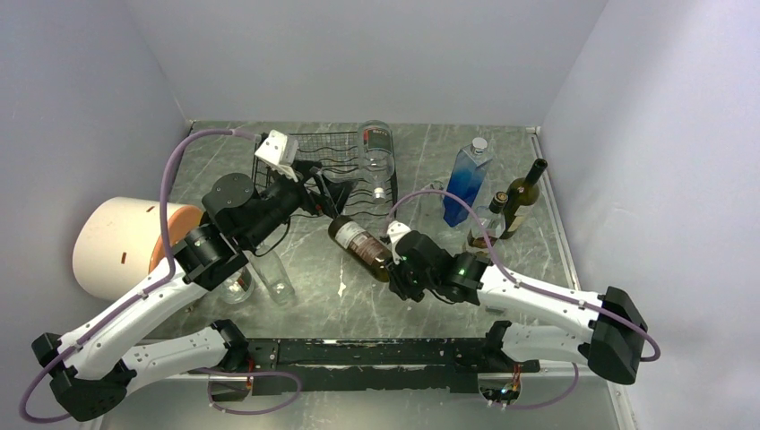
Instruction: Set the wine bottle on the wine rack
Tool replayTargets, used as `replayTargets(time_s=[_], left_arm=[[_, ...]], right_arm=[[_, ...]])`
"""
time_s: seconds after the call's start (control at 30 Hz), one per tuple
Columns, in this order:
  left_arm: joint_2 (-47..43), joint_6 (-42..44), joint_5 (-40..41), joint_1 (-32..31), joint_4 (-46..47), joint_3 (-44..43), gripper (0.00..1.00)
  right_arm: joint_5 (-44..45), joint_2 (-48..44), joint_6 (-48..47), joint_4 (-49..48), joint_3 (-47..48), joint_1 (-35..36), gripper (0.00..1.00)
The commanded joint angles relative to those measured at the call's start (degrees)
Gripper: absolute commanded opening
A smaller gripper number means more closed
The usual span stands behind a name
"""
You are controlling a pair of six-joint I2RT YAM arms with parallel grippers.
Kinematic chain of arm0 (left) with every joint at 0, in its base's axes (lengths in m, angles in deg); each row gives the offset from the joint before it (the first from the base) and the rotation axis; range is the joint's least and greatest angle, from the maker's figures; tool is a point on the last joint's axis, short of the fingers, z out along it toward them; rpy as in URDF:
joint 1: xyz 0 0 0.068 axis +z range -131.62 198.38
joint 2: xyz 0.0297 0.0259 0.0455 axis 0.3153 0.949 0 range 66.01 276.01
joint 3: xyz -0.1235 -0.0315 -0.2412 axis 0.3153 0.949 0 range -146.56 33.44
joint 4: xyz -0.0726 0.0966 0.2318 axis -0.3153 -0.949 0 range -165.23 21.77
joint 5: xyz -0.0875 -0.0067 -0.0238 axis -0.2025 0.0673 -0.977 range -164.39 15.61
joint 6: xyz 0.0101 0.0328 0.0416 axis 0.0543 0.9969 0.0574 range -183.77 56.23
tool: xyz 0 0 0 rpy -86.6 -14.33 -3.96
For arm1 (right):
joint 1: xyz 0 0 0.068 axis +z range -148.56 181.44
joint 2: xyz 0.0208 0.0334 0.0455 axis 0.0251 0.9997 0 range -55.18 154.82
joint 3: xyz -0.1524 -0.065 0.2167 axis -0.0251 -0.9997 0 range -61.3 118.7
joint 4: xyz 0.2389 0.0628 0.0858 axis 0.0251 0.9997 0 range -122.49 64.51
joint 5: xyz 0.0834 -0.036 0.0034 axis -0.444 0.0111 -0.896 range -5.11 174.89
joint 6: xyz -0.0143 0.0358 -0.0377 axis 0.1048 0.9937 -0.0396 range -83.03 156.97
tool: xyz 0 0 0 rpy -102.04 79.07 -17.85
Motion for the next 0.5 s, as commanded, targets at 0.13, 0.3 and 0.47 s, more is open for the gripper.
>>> replayTargets(time_s=[0.13, 0.3, 0.47], left_arm=[[-0.48, 0.34, 2.41, -0.19, -2.26, 0.44, 0.99], [-0.56, 0.38, 4.59, -0.21, -4.69, -0.4, 0.99], [-1.99, 0.63, 6.35, -0.17, -4.73, 0.72, 0.99]], right_arm=[[13.41, 0.3, 6.66, -17.82, -2.09, -0.21, 0.0], [16.34, 4.07, 8.23, -18.45, -0.84, -0.23, 0.0], [17.66, 7.42, 9.21, -18.74, 0.61, -0.4, 0.0]])
